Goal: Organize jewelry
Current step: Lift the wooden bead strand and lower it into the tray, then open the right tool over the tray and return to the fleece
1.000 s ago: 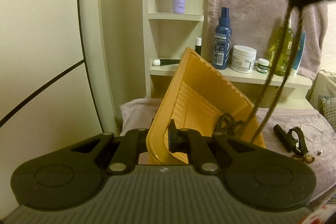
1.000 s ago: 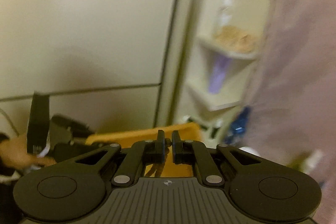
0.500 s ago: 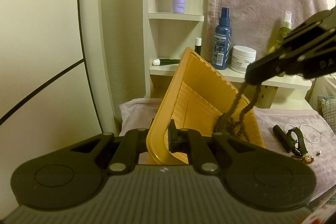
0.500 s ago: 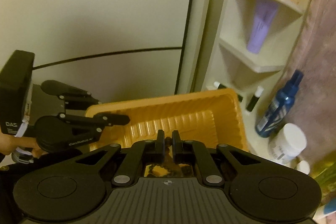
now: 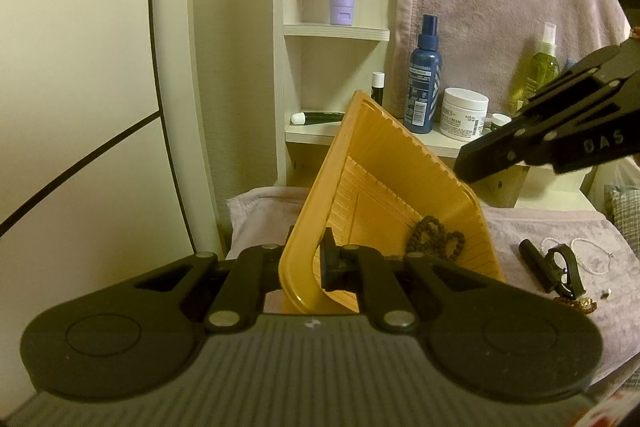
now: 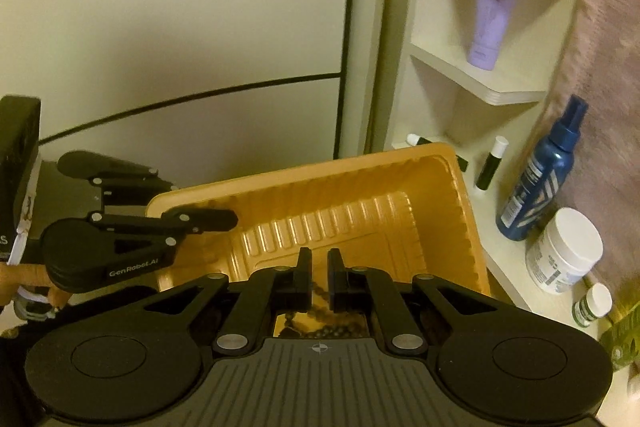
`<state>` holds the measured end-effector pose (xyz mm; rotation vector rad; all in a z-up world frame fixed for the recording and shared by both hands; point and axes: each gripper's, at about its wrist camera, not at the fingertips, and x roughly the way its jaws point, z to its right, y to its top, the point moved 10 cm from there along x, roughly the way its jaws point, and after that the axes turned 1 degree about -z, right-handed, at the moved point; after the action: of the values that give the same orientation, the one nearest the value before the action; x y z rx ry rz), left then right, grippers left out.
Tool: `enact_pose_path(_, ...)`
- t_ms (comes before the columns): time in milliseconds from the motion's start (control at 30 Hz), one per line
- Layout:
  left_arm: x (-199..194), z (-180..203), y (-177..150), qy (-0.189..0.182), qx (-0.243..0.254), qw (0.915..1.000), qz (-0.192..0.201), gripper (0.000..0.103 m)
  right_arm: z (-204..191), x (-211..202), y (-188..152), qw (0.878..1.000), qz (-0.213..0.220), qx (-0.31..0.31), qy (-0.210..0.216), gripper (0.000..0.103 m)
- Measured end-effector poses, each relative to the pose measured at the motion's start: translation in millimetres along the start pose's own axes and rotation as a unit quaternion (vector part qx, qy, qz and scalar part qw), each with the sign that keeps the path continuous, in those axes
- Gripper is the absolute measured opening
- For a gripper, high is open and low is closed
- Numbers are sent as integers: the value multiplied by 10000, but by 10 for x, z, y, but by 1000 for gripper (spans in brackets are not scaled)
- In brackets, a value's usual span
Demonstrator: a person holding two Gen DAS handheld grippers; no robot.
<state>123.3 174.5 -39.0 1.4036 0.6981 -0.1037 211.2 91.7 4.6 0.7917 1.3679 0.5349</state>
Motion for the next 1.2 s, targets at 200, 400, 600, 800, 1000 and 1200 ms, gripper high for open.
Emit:
enact_pose_path(200,2,-1,6,-7,-6,10000,-4,7,270,-343,-108,9979,321,426,-377,13)
enact_pose_path(400,12,-5,10,2,-9,10000,-1,7,766,-889,-666,9862,432,1201,-1058,29)
enact_pose_path(600,9,1,9,14,-5,10000,2,7,1090,-1312,-1466,9646,347,1972,-1716,31)
enact_pose_path(800,-1,8,2,23,8,10000,-2,7,1010,-1362,-2191,9465,137,2466,-2078,31)
enact_pose_path(1000,-7,7,7,38,48,10000,-15,7,816,-1156,-2650,9444,-23,2556,-2068,31)
enact_pose_path(1200,-1,9,11,46,55,10000,-18,7,716,-964,-2803,9509,-178,2306,-2056,31)
